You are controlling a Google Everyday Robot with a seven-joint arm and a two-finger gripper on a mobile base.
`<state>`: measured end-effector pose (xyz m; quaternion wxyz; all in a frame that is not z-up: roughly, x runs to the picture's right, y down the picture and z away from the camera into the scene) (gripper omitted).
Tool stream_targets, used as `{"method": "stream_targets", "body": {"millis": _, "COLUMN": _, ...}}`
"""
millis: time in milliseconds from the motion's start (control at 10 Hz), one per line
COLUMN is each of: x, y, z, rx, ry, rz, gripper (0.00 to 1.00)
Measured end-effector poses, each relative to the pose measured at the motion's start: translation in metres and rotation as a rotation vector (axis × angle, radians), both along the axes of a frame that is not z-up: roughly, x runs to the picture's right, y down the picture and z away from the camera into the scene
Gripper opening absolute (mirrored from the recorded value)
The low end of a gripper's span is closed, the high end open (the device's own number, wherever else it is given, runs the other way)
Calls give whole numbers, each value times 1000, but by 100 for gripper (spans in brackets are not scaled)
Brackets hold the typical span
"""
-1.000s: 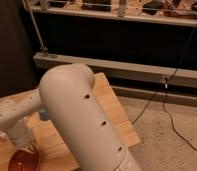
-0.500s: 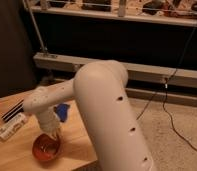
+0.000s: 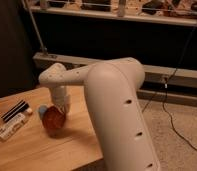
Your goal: Drag the ceramic bowl in a circle
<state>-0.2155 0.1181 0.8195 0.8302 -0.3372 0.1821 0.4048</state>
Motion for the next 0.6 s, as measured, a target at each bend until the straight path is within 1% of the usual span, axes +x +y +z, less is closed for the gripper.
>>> {"method": "stream_targets", "body": {"millis": 300, "x": -57, "y": 20, "z": 8, "rx": -14, "ry": -31, "rz": -97, "gripper": 0}}
{"method": "stream_targets", "body": {"millis": 500, "x": -88, "y": 31, "z": 6, "rx": -19, "ry": -59, "rz": -141, "gripper": 0}}
{"method": "stream_targets", "body": {"millis": 600, "x": -112, "y": 39, "z": 1, "rx": -25, "ry": -91, "rz": -172, "gripper": 0}}
